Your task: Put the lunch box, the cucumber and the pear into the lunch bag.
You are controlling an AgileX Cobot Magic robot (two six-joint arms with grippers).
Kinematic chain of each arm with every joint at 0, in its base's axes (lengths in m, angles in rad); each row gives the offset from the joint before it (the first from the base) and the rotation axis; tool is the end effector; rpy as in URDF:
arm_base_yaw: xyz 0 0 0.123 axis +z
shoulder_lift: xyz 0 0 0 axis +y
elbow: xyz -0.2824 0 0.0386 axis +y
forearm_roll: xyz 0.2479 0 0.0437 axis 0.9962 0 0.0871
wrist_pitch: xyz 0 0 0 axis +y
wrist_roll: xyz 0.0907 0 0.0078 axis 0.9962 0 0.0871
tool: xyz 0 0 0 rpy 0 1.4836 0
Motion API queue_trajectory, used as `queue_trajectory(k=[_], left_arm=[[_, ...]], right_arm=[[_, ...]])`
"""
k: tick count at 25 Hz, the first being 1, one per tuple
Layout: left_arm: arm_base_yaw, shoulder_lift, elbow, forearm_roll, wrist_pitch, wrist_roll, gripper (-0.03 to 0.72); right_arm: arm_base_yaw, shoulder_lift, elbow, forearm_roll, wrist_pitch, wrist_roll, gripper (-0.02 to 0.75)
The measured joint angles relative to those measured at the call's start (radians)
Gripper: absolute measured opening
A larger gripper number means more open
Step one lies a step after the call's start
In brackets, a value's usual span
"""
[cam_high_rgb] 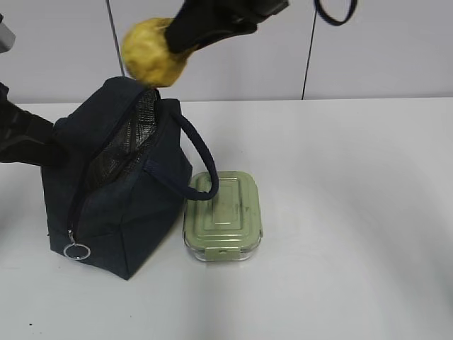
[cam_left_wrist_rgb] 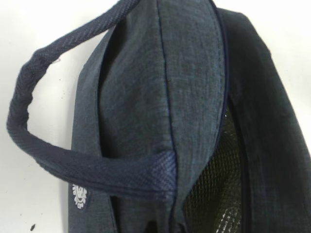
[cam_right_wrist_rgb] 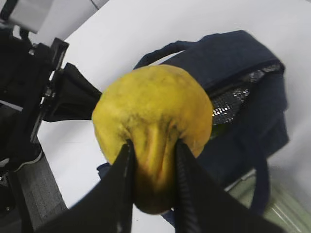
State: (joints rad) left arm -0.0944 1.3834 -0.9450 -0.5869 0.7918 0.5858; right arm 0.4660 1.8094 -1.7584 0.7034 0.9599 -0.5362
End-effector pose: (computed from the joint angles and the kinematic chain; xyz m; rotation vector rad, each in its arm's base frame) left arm 0.2651 -0.0612 0.2693 0.4505 2.5332 -0.5089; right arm 0.3430 0.2265 0.3643 -0.9033 2.1860 0.8445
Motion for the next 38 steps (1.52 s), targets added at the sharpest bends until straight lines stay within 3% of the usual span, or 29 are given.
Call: queue_trajectory(k=[5,10,16,18,23,30,35,38], left_arm=[[0.000,0.000,0.000,0.000,0.000,0.000,-0.016],[0.000,0.000,0.000,0.002,0.001,0.000,-0.016],[0.000,0.000,0.000,0.002,0.002,0.000,-0.016],[0.000,0.000,0.000,0.002,0.002,0.000,-0.016],[0.000,0.000,0.000,0.002,0.005,0.000,-0.016],[0.000,0.000,0.000,0.003,0.009,0.000,-0.016],[0.000,0.000,0.000,0.003,0.010,0.000,-0.016],[0.000,0.000,0.000,0.003,0.014,0.000,-0.016]], right_arm=[[0.069,0.138,0.000,0.012,-0.042,-0.024,0.143],[0.071,0.227,0.000,0.013,-0.035,-0.037,0.164],[0.060,0.204,0.000,0.064,-0.027,-0.067,0.505],[0.033,0.162,0.000,0.064,-0.027,-0.067,0.534],[-0.088,0.039,0.065,0.060,-0.036,-0.051,0.521],[-0.292,0.017,0.416,0.170,-0.058,-0.037,0.522],[-0.319,0.090,0.501,0.240,-0.048,-0.091,0.615],[-0.322,0.154,0.501,0.276,-0.026,-0.123,0.633]])
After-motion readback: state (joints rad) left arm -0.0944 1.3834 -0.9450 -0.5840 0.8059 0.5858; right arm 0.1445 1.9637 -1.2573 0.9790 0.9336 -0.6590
